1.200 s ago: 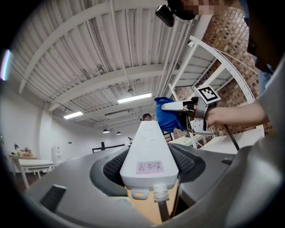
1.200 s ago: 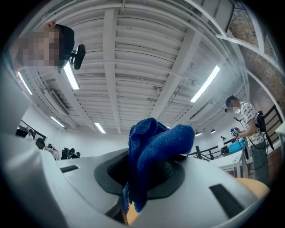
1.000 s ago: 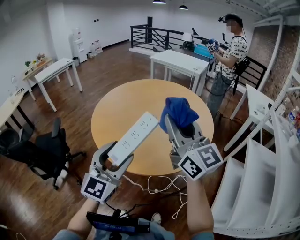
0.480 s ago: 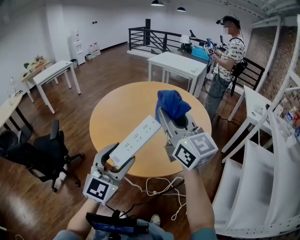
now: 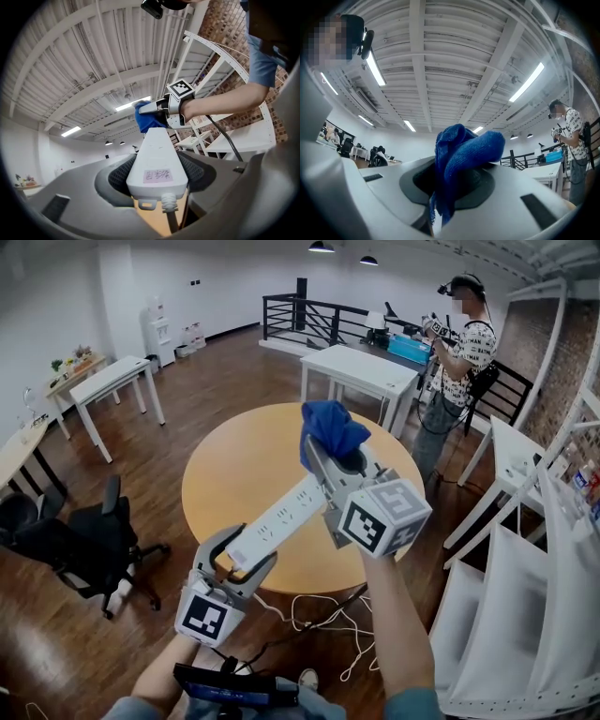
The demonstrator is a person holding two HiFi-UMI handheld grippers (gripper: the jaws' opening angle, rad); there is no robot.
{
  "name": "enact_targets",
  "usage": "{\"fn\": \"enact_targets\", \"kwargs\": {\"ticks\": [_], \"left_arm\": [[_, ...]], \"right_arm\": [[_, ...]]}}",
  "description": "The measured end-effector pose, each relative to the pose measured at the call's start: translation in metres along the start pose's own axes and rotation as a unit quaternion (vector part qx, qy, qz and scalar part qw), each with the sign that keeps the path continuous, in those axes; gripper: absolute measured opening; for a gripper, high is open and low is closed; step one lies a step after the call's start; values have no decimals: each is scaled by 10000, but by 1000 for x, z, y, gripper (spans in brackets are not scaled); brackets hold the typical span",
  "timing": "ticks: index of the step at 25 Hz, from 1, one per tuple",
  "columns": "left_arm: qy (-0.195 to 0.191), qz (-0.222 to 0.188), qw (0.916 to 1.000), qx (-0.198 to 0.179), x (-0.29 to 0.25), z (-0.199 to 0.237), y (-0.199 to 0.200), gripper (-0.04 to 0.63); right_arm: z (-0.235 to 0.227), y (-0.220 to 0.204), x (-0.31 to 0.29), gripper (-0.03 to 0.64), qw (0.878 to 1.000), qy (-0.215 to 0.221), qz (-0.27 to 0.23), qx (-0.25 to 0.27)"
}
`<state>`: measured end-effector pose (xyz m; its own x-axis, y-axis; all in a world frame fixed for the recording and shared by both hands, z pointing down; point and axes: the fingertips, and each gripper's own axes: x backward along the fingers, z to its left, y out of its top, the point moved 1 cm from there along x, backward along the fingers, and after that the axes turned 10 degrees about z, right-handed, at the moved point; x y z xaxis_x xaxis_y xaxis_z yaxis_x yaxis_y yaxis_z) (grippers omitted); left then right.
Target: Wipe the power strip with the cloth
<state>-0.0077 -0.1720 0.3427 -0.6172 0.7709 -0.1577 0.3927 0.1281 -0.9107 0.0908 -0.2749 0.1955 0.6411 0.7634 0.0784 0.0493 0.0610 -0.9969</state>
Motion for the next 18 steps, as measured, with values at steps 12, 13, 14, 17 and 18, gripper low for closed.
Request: {"fn": "enact_targets", "kwargs": {"ticks": [12,13,14,17,18], "left_arm": [[77,78,9998,-166,-3,-4,-2,279],[74,96,9997,-196,-2,-6,-3,279],[75,112,9997,-224,-2,-7,-4,279],[89,135,9994,-289,-5,-9,-3,279],[95,145,9994,-293,-6,-9,-4,279]], "right_arm": [[10,2,-15,71,9996,213,148,-54],[13,1,-16,71,9996,234,166,-76],[15,-1,-16,71,9995,252,181,-102],[21,-4,-19,71,9991,342,209,-165],[24,-5,-21,71,9989,389,217,-175]]}}
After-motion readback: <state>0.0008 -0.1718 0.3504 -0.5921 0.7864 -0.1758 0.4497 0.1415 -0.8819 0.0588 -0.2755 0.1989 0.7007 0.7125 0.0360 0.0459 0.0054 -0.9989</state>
